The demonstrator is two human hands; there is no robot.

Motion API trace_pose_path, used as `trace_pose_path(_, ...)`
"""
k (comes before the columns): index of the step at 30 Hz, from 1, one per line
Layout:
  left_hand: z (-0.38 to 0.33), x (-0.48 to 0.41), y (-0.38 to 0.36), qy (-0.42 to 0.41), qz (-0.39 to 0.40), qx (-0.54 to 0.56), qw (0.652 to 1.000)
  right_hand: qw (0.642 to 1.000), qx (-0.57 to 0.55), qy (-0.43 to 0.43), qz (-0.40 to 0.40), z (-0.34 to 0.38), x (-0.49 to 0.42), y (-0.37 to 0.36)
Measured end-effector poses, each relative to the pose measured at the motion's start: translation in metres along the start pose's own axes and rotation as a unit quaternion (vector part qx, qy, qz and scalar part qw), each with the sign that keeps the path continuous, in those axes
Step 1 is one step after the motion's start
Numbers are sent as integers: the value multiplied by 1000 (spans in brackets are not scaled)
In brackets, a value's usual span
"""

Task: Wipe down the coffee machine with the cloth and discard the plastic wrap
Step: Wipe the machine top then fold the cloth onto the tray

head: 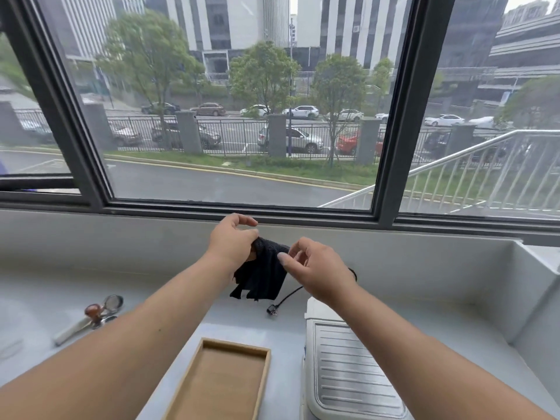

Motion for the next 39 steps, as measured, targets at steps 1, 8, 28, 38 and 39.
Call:
trace_pose_path(1, 0, 2, 3, 10, -11, 0, 1000, 1000, 6, 8, 19, 5, 0, -6)
trace_pose_path(8, -3, 17, 11, 42, -49, 17, 998, 992, 40, 31, 112, 18, -5, -48)
trace_pose_path(28, 8, 39, 57, -152, 113, -537, 822, 982, -38, -9, 185, 10, -30, -82)
trace_pose_path(38, 40, 10, 105, -48, 23, -380, 923, 941, 252, 94, 203, 11, -18, -123)
trace_pose_path(39, 47, 8, 108, -25, 13, -339, 940, 946, 244, 81, 197, 12, -21, -123)
Point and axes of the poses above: each hand's wrist, its own x-axis away from the middle knuckle, its own y-axis out of the back of the hand, z = x × y, the point moved 8 cm from there along -x, towards the middle knuckle, and after that the axes turned 15 degrees about -y, right-handed, at the moved point
